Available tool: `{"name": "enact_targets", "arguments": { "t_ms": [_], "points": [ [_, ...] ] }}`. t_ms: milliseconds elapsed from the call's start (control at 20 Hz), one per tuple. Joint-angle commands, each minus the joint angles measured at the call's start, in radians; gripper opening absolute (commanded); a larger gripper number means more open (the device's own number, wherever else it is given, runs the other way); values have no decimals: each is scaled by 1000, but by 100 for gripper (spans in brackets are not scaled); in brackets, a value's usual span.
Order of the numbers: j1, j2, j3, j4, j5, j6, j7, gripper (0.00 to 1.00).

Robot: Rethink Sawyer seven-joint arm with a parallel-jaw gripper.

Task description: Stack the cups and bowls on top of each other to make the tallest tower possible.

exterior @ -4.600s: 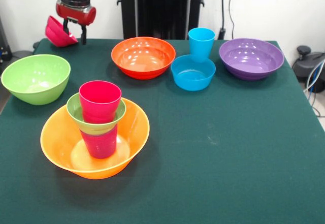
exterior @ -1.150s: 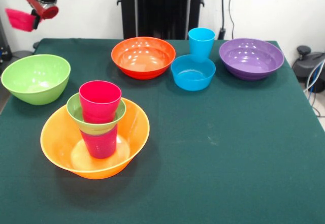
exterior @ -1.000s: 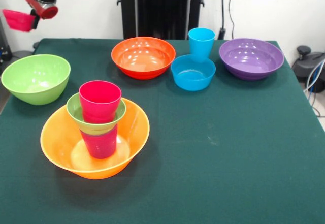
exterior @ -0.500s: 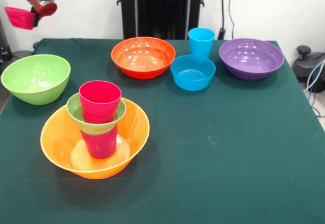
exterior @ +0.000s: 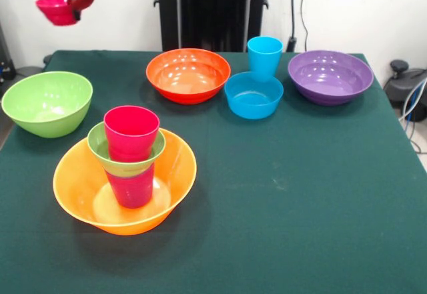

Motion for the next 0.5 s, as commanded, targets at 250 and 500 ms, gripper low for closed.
{"name": "enact_targets", "arguments": {
  "t_ms": [250,500],
  "points": [
    [-81,15,339,-241,-69,383,-340,0],
    [-73,60,389,-371,-112,417,-323,0]
  ]
}}
